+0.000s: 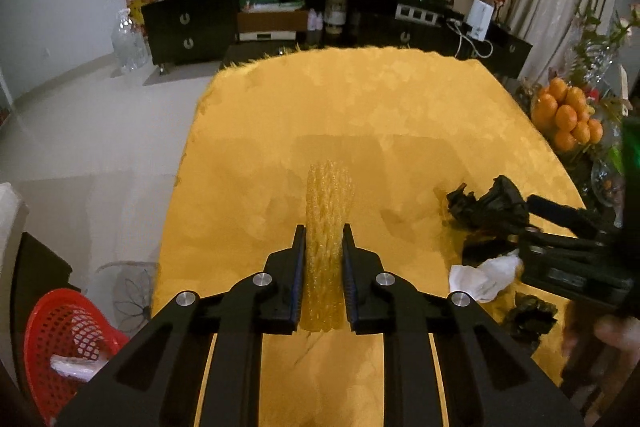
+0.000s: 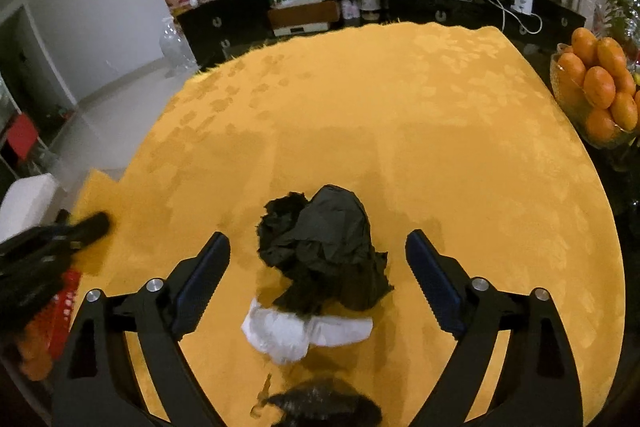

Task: Collect trash
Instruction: 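Grasp the yellow mesh net with the left tool while the right tool grasps the black plastic bag, then carry the yellow mesh net and black plastic bag over the red wastebasket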

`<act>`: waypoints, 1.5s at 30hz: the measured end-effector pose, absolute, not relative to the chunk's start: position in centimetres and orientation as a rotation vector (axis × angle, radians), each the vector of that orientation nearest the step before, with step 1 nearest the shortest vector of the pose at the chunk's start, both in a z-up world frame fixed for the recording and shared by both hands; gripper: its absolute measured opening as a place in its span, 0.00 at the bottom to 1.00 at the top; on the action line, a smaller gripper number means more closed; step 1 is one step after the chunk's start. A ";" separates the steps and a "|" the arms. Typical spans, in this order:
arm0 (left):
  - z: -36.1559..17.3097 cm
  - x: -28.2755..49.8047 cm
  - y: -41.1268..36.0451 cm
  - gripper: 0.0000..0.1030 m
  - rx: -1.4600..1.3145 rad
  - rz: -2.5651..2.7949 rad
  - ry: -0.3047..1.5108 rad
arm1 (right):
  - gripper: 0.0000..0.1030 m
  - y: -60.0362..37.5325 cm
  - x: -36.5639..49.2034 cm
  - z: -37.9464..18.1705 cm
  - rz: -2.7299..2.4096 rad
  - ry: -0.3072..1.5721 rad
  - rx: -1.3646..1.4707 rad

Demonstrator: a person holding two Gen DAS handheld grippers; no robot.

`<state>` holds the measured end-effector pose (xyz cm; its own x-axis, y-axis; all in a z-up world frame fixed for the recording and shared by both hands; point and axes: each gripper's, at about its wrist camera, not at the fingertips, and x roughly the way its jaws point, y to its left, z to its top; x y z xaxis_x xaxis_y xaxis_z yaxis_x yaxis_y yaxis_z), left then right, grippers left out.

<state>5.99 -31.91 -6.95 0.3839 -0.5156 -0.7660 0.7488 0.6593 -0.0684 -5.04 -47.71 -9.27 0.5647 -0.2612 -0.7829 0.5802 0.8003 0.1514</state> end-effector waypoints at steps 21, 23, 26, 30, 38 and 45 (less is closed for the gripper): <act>-4.8 6.6 -29.6 0.15 0.244 -0.786 0.808 | 0.49 -47.5 -5.6 -6.3 -0.498 0.730 0.415; -4.3 6.6 -29.2 0.15 0.229 -0.786 0.796 | 0.49 -47.2 -5.8 -5.0 -0.487 0.694 0.414; -3.5 6.6 -28.7 0.15 0.213 -0.784 0.777 | 0.49 -46.4 -5.9 -3.8 -0.469 0.665 0.406; -2.7 6.5 -28.0 0.15 0.206 -0.775 0.760 | 0.49 -45.6 -6.0 -2.6 -0.446 0.642 0.395; -1.5 6.6 -26.6 0.15 0.199 -0.741 0.727 | 0.49 -44.2 -5.7 -1.0 -0.417 0.619 0.383; -1.0 7.0 -25.2 0.15 0.196 -0.703 0.712 | 0.49 -42.5 -4.9 -0.2 -0.386 0.616 0.360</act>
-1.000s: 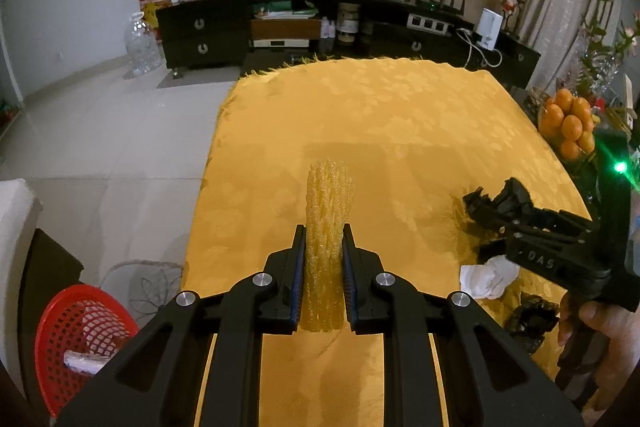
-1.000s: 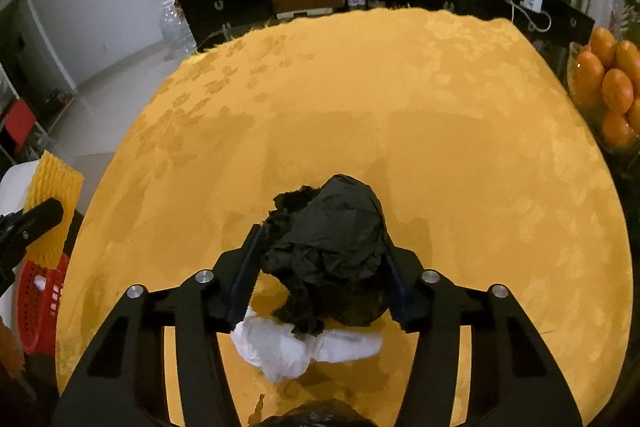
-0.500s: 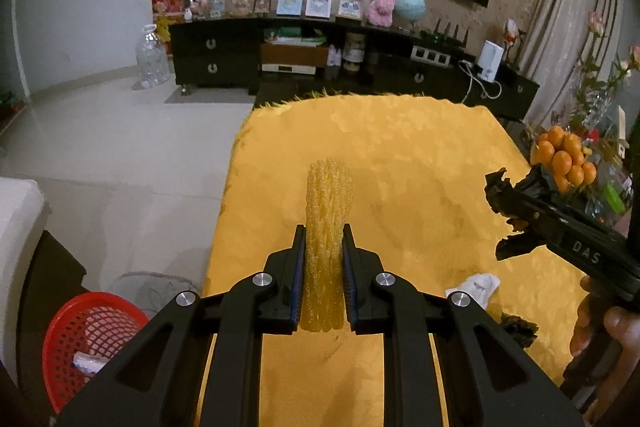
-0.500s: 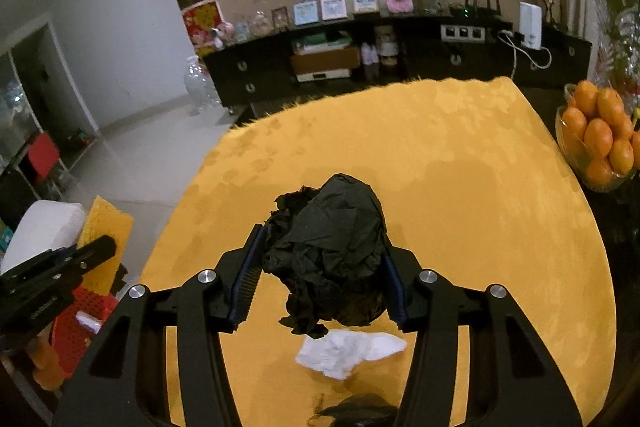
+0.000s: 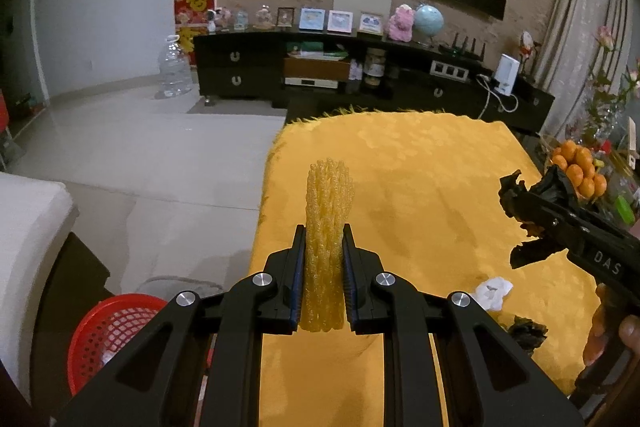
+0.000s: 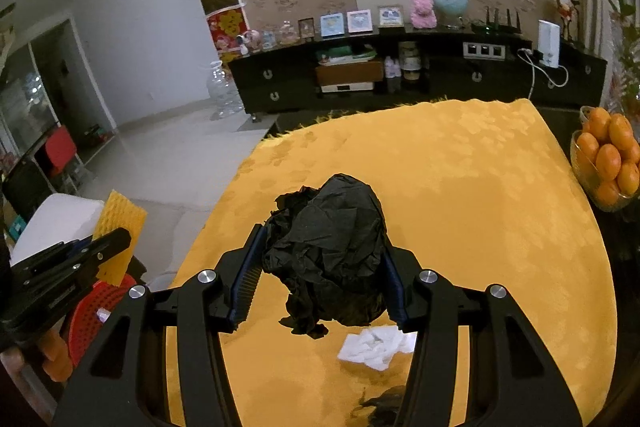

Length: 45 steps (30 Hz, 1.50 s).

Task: Collect trash
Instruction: 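Carry the yellow mesh net and black plastic bag over the red wastebasket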

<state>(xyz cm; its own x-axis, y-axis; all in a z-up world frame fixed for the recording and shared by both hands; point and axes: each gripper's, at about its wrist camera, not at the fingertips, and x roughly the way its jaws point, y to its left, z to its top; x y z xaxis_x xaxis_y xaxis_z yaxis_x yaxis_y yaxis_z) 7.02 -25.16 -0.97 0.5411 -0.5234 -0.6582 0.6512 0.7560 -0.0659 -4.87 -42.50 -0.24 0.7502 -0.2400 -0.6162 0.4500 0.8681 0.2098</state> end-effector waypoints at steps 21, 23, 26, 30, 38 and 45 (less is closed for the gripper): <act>-1.2 9.0 -15.8 0.15 0.216 -0.430 0.709 | 0.49 -33.4 0.5 0.0 -0.193 0.660 0.244; -1.5 9.2 -14.6 0.15 0.220 -0.403 0.713 | 0.49 -32.4 1.0 -0.1 -0.169 0.665 0.231; -1.8 9.4 -12.7 0.15 0.223 -0.366 0.718 | 0.49 -30.9 2.0 -0.1 -0.132 0.671 0.215; -2.2 9.9 -10.2 0.15 0.208 -0.323 0.735 | 0.49 -29.4 3.3 -0.5 -0.095 0.689 0.210; -3.9 11.3 -6.6 0.15 0.183 -0.255 0.807 | 0.49 -25.8 5.4 -2.1 -0.006 0.740 0.220; -5.0 11.9 -5.6 0.15 0.176 -0.235 0.853 | 0.50 -23.3 6.8 -3.4 0.051 0.785 0.228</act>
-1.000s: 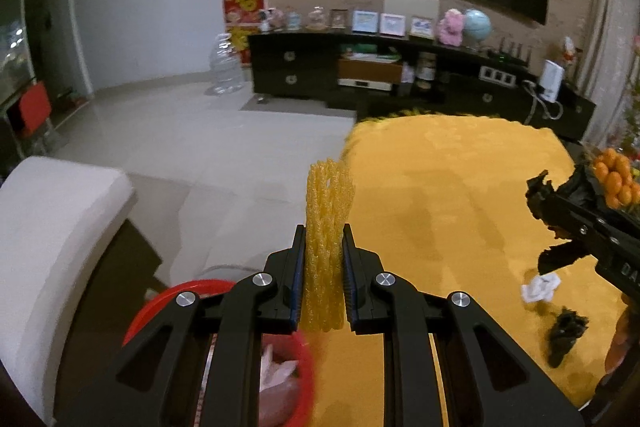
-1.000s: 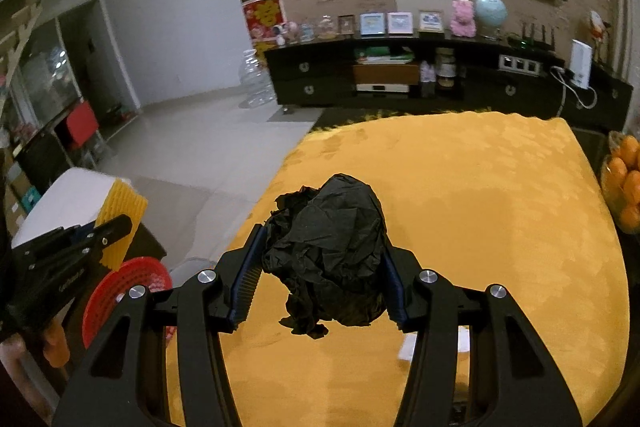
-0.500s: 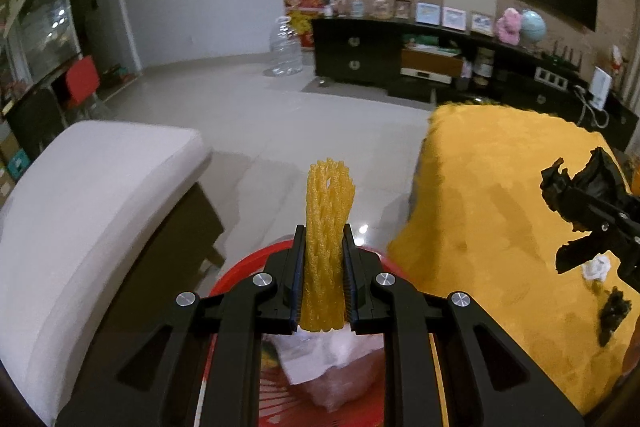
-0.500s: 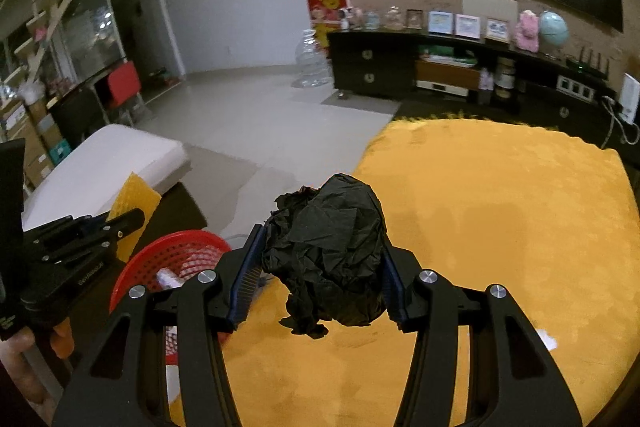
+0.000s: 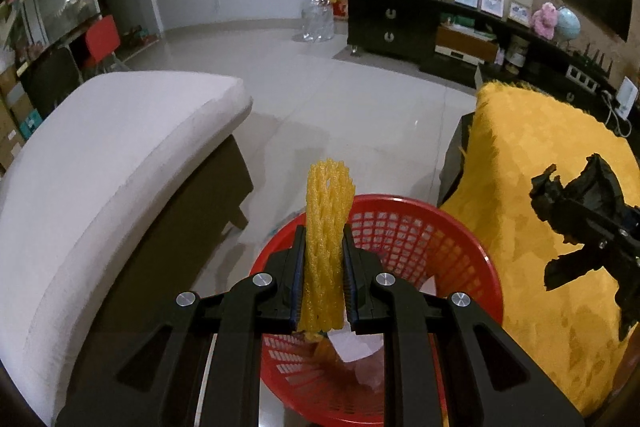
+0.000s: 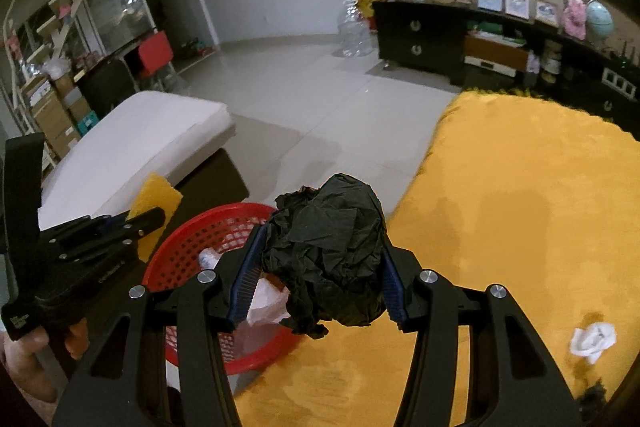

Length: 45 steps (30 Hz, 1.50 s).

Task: Collect trash
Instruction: 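Carry the yellow mesh net and black plastic bag over the red wastebasket, then open both tools to drop the net and bag into the basket, then move both tools back over the table toward the tissue and black bag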

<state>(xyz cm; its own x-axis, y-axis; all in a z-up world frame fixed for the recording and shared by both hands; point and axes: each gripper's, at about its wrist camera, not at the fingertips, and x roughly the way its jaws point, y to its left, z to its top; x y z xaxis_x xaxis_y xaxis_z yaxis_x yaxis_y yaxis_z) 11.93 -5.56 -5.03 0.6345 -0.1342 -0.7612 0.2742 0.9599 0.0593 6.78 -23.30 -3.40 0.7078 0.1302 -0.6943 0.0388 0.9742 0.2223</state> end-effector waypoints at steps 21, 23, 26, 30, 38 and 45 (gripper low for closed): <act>-8.6 13.9 -3.2 0.16 0.158 -0.186 1.005 | 0.52 -19.8 9.5 -6.2 0.142 0.889 0.262; -8.7 13.9 -3.1 0.20 0.150 -0.197 1.012 | 0.56 -19.7 9.5 -6.3 0.151 0.893 0.270; -8.7 13.9 -3.2 0.28 0.132 -0.219 1.024 | 0.62 -19.8 9.5 -6.2 0.154 0.890 0.278; -8.4 13.7 -3.3 0.44 0.120 -0.238 1.015 | 0.68 -20.1 9.4 -6.0 0.145 0.887 0.301; -6.8 13.1 -3.3 0.72 0.090 -0.260 0.949 | 0.68 -21.9 8.6 -4.7 0.098 0.848 0.333; -5.8 13.0 -3.0 0.74 0.063 -0.246 0.909 | 0.69 -23.4 7.7 -3.9 0.049 0.815 0.317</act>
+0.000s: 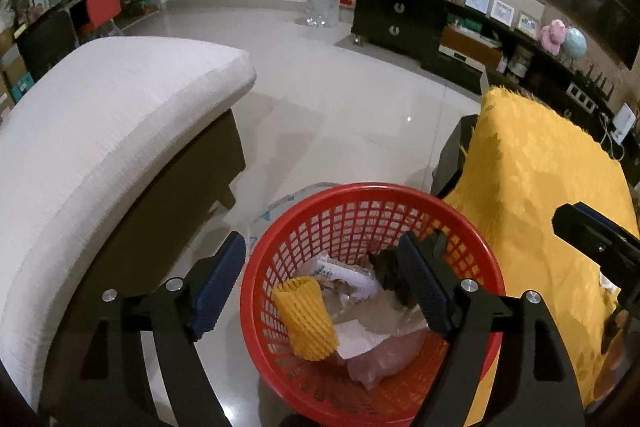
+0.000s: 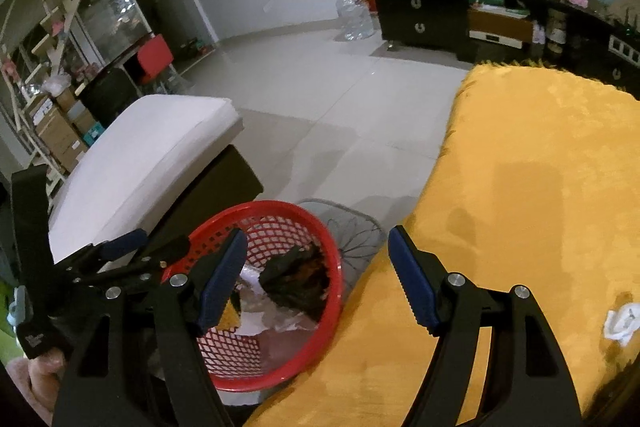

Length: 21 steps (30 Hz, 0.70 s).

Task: Collect trash
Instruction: 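Move both tools back over the table toward the tissue and black bag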

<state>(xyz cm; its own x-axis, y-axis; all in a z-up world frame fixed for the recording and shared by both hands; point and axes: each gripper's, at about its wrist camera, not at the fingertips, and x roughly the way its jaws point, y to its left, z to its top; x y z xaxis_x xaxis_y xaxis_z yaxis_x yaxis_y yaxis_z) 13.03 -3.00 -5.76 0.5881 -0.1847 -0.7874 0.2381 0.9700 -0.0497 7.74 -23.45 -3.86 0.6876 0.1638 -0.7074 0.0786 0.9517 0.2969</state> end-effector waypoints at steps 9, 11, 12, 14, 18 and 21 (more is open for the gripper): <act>-5.2 12.7 -3.4 0.74 0.076 -0.253 0.879 | 0.74 -25.2 6.5 -3.4 -0.024 0.791 0.277; -5.0 12.5 -3.7 0.74 0.081 -0.257 0.870 | 0.75 -25.7 6.2 -3.2 -0.039 0.786 0.270; -5.0 12.5 -3.9 0.74 0.086 -0.257 0.866 | 0.75 -26.0 5.8 -3.1 -0.051 0.781 0.262; -4.8 12.2 -4.4 0.74 0.101 -0.258 0.852 | 0.76 -26.4 5.3 -2.9 -0.067 0.773 0.250; -4.3 11.6 -5.6 0.76 0.123 -0.276 0.829 | 0.76 -27.7 3.9 -2.3 -0.110 0.755 0.231; -4.0 11.0 -6.7 0.76 0.139 -0.296 0.812 | 0.76 -29.0 2.7 -1.7 -0.150 0.736 0.228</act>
